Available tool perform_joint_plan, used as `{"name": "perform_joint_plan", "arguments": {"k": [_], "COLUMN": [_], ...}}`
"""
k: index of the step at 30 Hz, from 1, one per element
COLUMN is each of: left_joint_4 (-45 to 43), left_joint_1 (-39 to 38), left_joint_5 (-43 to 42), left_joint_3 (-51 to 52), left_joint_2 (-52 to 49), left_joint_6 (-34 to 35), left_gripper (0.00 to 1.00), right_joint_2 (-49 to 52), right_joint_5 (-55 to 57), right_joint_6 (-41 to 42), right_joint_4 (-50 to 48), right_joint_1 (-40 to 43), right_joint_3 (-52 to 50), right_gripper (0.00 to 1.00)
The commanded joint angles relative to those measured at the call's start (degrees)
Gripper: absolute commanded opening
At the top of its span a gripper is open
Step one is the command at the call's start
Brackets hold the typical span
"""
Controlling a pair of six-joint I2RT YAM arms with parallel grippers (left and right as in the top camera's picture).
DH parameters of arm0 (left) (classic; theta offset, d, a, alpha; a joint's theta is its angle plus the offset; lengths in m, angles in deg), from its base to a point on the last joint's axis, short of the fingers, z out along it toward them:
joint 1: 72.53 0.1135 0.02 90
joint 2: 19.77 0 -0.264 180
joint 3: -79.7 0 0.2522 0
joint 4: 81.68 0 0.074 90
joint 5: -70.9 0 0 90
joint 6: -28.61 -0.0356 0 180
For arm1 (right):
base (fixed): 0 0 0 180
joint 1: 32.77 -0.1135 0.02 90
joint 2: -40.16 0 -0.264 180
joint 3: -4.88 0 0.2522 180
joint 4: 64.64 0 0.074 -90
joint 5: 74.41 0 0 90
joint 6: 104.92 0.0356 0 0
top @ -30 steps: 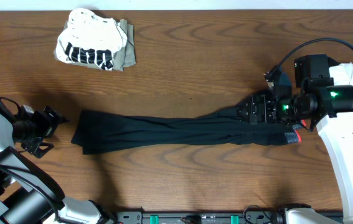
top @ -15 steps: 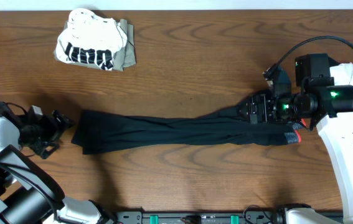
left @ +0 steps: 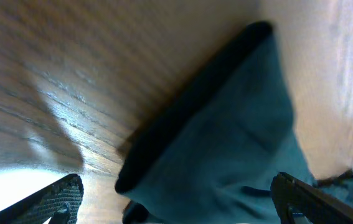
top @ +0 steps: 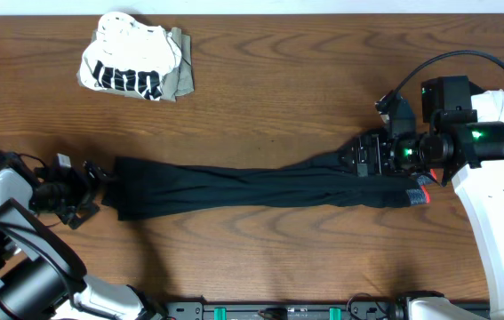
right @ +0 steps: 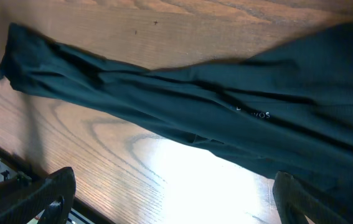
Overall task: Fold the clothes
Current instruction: 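Regrasp the left end of the leggings with the left gripper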
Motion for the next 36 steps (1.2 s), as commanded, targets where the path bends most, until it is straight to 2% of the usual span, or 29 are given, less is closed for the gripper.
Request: {"name": "perform_joint_plan", "arguments": {"k": [1,17,30,33,36], "left_joint_4": [-0.68,-4.68,-10.51,-10.56,-10.54], "left_joint_1": [0.09,-0.28,-7.52,-8.46,-8.94], "left_joint_5": [-0.96,-2.36,-5.33,-5.31,-5.31], "left_joint_3": [1.81,8.96,13.03,13.03,13.03], "left_joint_2": [-1.64,-1.68,-1.68,-1.68,-1.68], "left_joint_6": [-1.38,-2.93,-1.31,-1.31,-1.33], "left_gripper": [0.98,0.98,1.0,0.89,0.73], "right_joint_2": [-0.13,-0.13,-0.13,-0.13,-0.13], "right_joint_5": [0.35,0.33,0.31,0.31,0.31], "right_joint_6": [-1.03,-1.01,-0.96,-0.96,-0.74], "right_joint_4": [-0.09,-0.2,0.13,0.35,0.37], "right_joint_1": [-0.55,-0.55,-0.55,-0.55,-0.55], "right_joint_3": [0.79,0.79,0.79,0.76,0.76], "right_gripper": [0.99,0.99,0.99,0.99,0.99]}}
